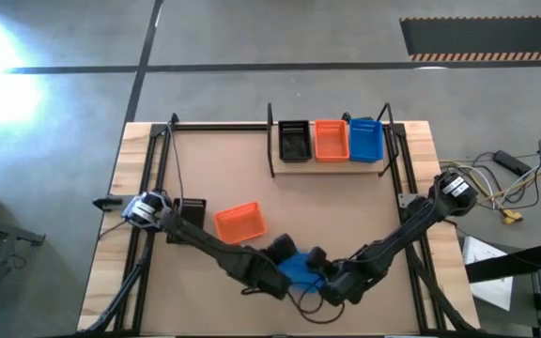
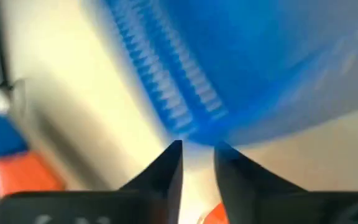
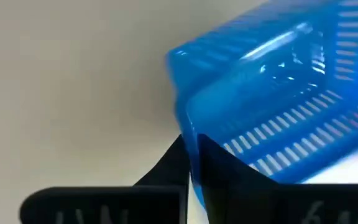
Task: Stack baskets on shelf by color
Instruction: Stack the blue bin on the blue bins on the shelf
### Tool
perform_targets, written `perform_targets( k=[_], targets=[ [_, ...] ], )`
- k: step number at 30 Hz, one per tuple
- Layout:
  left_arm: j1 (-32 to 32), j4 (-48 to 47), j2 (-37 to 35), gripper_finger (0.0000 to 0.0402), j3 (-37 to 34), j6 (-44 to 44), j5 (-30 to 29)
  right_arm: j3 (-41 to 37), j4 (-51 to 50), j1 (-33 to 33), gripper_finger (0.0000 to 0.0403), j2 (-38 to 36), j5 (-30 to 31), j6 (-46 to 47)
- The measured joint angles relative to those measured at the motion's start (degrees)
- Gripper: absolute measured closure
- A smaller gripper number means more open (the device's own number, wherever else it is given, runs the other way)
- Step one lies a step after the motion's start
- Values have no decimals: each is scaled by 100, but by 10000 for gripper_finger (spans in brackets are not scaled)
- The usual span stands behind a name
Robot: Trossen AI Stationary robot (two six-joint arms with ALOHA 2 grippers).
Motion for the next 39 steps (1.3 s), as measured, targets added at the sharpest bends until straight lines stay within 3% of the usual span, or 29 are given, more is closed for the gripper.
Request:
perform_targets(
  k=[3,7,12,19,24,29,31,35,39],
  targets=[
    [68,-34,-291,280,-4,-233,-170,-25,-170,37,394,7,-376,845],
    [111,-24,-674,229,-38,-374,-256,20,-204,142,394,-42,-443,1637],
    [107,-257,-1092,213,-83,-2027,-1097,240,-1074,215,394,-521,-384,2481],
    [-20,-333,-1317,212,-615,-4212,-1160,675,-3101,-278,394,-1778,1003,3064],
    [-183,414,-1310,212,-1348,-4941,-1184,692,-3976,-1666,394,-2764,2072,2932],
    [-317,2015,-1306,212,-2147,-5023,-1184,624,-3946,-3829,394,-3228,2114,1691],
    [-353,2552,-1306,212,-2380,-5002,-1183,610,-3883,-4670,394,-3209,1873,1021],
    [-390,3300,-1306,212,-2672,-4993,-1186,563,-3606,-6011,394,-3014,698,-46],
    [-437,3320,-1302,212,-2667,-5016,-1197,493,-3596,-6679,394,-2697,532,-410]
  ],
)
